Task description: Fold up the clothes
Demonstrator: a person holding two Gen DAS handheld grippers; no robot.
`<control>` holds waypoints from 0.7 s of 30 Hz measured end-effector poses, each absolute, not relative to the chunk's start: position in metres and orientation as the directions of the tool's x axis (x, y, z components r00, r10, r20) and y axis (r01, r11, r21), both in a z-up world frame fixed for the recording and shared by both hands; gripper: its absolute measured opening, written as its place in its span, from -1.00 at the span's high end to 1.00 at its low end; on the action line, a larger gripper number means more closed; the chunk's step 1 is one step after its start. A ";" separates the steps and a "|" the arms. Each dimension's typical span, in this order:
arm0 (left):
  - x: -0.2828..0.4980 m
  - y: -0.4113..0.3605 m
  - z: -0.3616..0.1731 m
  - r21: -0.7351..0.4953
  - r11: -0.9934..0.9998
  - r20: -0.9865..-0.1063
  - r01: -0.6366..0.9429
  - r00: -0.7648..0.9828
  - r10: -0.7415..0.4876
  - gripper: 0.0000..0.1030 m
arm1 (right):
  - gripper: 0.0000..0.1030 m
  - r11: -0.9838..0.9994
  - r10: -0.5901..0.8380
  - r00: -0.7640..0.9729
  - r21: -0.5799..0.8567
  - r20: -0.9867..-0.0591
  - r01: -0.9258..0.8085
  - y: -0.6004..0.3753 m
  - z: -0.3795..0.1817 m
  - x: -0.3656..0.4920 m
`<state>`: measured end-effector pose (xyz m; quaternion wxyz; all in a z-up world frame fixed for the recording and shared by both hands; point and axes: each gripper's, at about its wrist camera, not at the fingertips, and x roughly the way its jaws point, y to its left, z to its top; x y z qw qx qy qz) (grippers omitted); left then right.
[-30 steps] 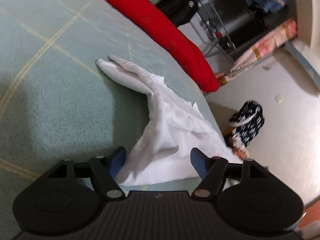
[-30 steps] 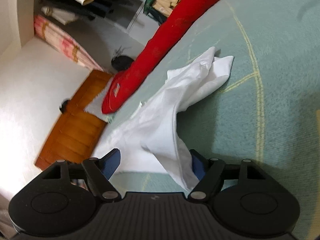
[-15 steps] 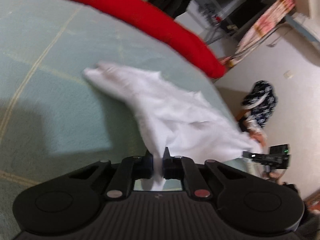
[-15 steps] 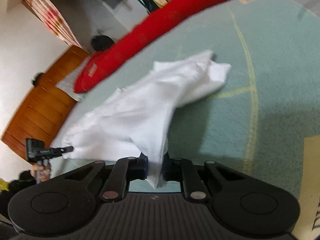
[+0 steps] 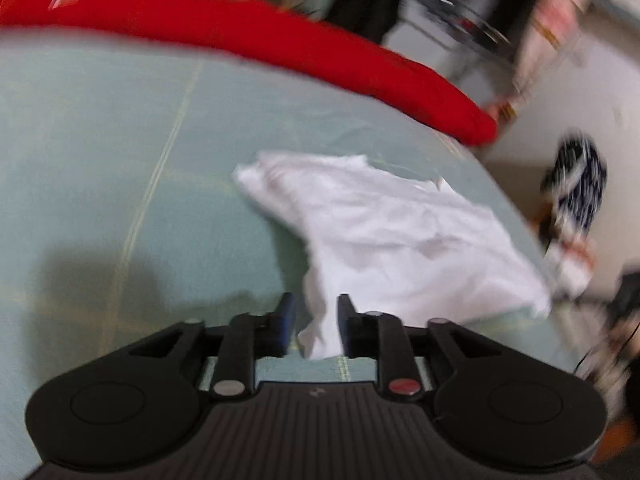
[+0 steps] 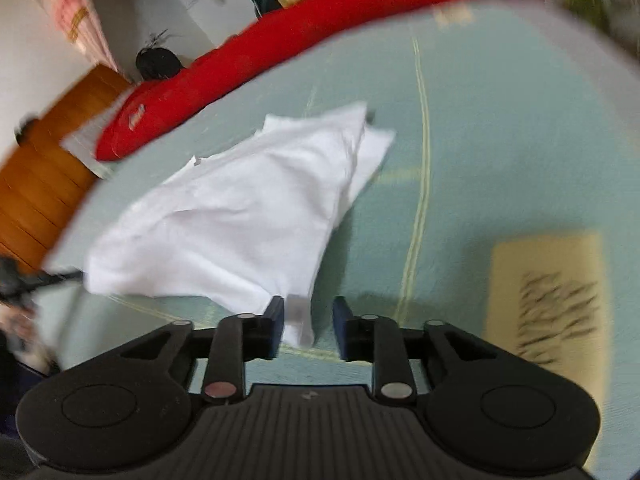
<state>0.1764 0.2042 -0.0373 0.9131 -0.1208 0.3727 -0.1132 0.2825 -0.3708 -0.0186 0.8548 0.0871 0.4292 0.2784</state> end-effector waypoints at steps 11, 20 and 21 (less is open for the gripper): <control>0.162 0.038 -0.073 0.542 0.643 -0.672 0.541 0.738 -0.055 -0.09 | 0.25 0.528 0.328 0.584 -0.368 -0.742 -0.765 -0.204 -0.030 0.234; 0.177 0.032 -0.093 0.708 0.493 -0.610 0.505 0.790 0.066 0.94 | 0.77 0.435 0.252 0.691 -0.559 -0.677 -0.706 -0.175 -0.059 0.248; 0.177 0.032 -0.089 0.698 0.510 -0.611 0.502 0.789 0.060 0.94 | 0.89 0.442 0.255 0.685 -0.547 -0.683 -0.711 -0.174 -0.058 0.248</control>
